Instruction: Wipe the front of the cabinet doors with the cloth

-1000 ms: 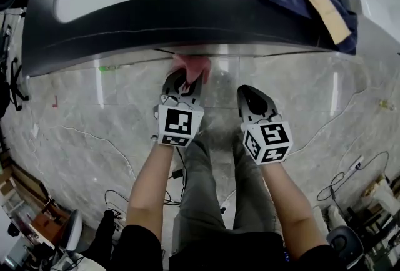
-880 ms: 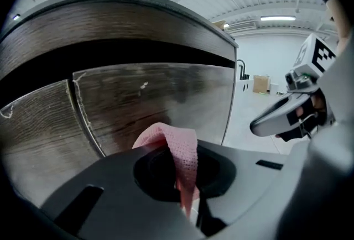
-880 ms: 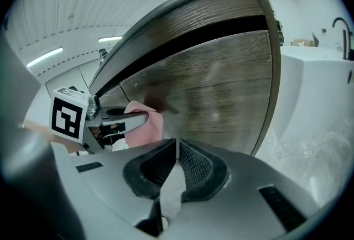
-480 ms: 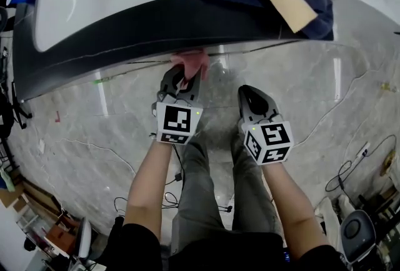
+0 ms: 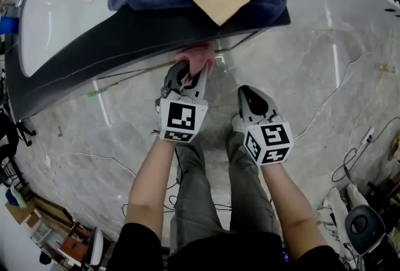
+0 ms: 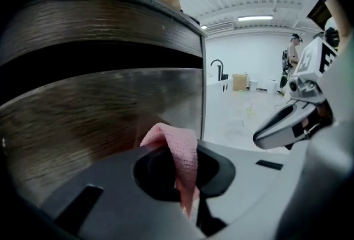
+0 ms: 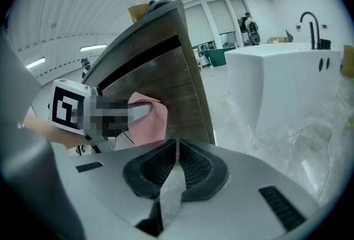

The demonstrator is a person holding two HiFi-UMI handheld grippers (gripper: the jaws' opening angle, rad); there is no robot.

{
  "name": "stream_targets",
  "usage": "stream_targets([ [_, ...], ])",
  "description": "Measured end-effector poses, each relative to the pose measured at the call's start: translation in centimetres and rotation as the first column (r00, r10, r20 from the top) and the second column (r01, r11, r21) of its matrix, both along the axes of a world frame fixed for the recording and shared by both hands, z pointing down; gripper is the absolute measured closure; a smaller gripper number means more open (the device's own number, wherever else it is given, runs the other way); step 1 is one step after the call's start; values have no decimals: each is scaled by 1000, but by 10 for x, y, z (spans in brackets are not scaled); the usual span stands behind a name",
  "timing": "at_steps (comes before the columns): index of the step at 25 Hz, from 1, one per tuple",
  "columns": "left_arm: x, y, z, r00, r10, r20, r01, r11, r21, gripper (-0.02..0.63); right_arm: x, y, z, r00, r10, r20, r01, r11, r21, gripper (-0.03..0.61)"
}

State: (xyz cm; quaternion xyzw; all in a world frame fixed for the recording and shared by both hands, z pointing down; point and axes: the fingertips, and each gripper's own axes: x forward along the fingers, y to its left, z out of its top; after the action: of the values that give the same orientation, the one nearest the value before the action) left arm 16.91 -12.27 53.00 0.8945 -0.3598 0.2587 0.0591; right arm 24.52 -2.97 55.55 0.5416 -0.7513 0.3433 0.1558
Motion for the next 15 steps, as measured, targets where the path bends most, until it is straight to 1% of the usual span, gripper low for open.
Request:
stream_targets([
  [9, 50, 5, 8, 999, 47, 4, -47, 999, -20, 601, 43, 6, 0, 998, 55, 6, -55, 998, 0, 535],
  [12, 57, 11, 12, 998, 61, 7, -61, 998, -30, 601, 53, 6, -1, 998, 70, 4, -70, 998, 2, 535],
  [15, 54, 17, 15, 999, 49, 7, -49, 998, -37, 601, 55, 6, 0, 998, 70, 2, -70, 998, 2, 535],
])
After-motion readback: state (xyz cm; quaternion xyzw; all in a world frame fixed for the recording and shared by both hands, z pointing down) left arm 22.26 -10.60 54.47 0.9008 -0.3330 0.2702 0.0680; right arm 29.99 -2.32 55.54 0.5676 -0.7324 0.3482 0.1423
